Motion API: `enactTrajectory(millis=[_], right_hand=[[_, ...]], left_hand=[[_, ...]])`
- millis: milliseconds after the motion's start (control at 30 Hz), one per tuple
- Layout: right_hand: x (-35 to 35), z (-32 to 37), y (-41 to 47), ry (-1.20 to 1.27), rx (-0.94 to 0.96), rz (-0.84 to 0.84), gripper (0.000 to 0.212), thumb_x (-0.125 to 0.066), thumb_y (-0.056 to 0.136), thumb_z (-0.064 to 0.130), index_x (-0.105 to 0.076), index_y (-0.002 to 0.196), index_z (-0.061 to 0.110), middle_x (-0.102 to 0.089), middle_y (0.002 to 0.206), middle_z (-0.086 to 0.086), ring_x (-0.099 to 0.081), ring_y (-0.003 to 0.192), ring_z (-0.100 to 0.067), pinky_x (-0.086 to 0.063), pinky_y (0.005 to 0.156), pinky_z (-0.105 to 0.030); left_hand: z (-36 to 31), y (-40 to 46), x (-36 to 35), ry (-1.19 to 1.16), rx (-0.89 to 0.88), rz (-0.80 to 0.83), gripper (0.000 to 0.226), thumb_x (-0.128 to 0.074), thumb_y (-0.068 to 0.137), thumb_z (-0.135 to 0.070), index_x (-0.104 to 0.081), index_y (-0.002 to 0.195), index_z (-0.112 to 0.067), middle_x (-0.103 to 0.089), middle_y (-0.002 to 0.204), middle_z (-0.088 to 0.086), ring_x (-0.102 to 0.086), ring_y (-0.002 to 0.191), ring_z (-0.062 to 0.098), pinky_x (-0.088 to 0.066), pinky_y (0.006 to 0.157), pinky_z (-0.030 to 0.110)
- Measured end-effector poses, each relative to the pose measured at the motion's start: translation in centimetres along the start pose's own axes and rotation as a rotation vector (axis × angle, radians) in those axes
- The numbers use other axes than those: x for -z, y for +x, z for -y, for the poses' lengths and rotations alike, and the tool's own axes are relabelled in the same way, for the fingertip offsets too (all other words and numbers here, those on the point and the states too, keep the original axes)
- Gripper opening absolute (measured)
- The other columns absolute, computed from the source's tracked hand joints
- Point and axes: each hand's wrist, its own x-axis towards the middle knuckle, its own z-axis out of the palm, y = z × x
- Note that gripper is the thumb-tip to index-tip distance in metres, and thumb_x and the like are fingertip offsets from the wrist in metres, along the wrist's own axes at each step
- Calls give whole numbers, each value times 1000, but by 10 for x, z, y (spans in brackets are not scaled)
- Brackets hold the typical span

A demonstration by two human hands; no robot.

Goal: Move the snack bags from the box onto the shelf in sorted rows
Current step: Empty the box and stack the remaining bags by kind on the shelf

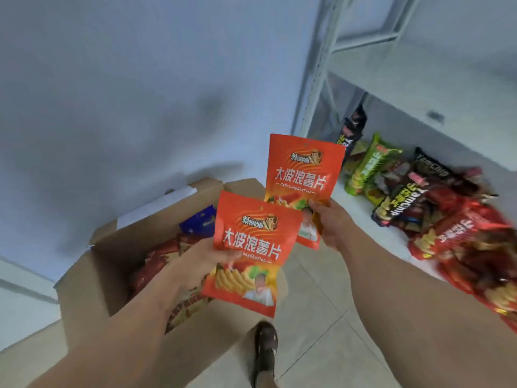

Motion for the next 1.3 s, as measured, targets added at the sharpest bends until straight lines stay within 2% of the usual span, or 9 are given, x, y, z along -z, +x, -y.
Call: enactTrajectory(millis=[133, 333, 600, 667, 767, 967, 1133, 1233, 1300], right_hand=[[60, 23, -80, 72, 81, -113, 17, -52, 102, 9, -62, 114, 7, -63, 98, -25, -58, 88, -38, -44, 94, -67], [156, 50, -182, 148, 170, -249, 24, -52, 102, 10, -59, 125, 6, -70, 107, -21, -68, 82, -31, -59, 75, -51], [272, 68, -252, 130, 273, -314, 19, -46, 105, 15, -62, 109, 4, -58, 100, -26, -52, 87, -39, -46, 84, -58], [302, 76, -261, 129, 289, -340, 18, -47, 105, 15, -63, 107, 6, -61, 87, -23, -56, 71, -33, -51, 78, -48], [342, 90, -265, 162, 292, -349, 16, -47, 105, 14, -62, 102, 9, -59, 68, -10, -53, 54, -19, -47, 62, -34], [408, 120, -238, 156, 335, -387, 17, -48, 105, 18, -61, 110, 8, -59, 61, -7, -54, 52, -21, -48, 48, -31], [459, 153, -187, 228, 354, -412, 15, -54, 103, 16, -63, 112, 8, -64, 77, -15, -59, 56, -26, -53, 56, -39], [493, 172, -150, 229, 371, -465, 21, -53, 102, 15, -60, 118, 4, -62, 72, -15, -54, 58, -29, -48, 65, -46], [516, 188, -130, 202, 362, -506, 22, -51, 103, 16, -59, 119, 3, -61, 67, -14, -53, 52, -28, -49, 58, -42]], left_hand=[[-36, -29, -63, 82, -82, 90, 42, -78, 83, -24, -69, 123, -20, -75, 118, -1, -69, 113, 21, -42, 111, 49], [-81, -68, -159, 138, -161, 247, 30, -72, 90, -15, -69, 120, -20, -77, 111, -2, -72, 104, 18, -53, 91, 33], [-107, -72, -270, 158, -217, 344, 40, -78, 83, -22, -69, 121, -21, -75, 118, 3, -70, 112, 24, -43, 110, 51], [-115, -69, -299, 155, -241, 360, 38, -79, 81, -22, -71, 118, -24, -75, 117, 3, -70, 112, 24, -42, 111, 51], [-128, -62, -338, 144, -284, 372, 32, -76, 84, -18, -69, 113, -28, -76, 115, -1, -70, 111, 19, -40, 112, 47], [-161, -19, -392, 164, -287, 376, 43, -78, 79, -23, -69, 121, -19, -75, 117, 1, -68, 115, 22, -36, 116, 50], [-206, 55, -428, 145, -304, 447, 48, -85, 73, -24, -72, 118, -18, -74, 120, 5, -67, 118, 27, -36, 115, 53], [-243, 102, -451, 159, -308, 471, 46, -81, 73, -23, -72, 118, -17, -75, 118, 5, -67, 116, 26, -37, 115, 52], [-270, 130, -467, 167, -302, 494, 46, -81, 73, -24, -72, 117, -18, -75, 118, 5, -67, 116, 25, -37, 115, 51]])
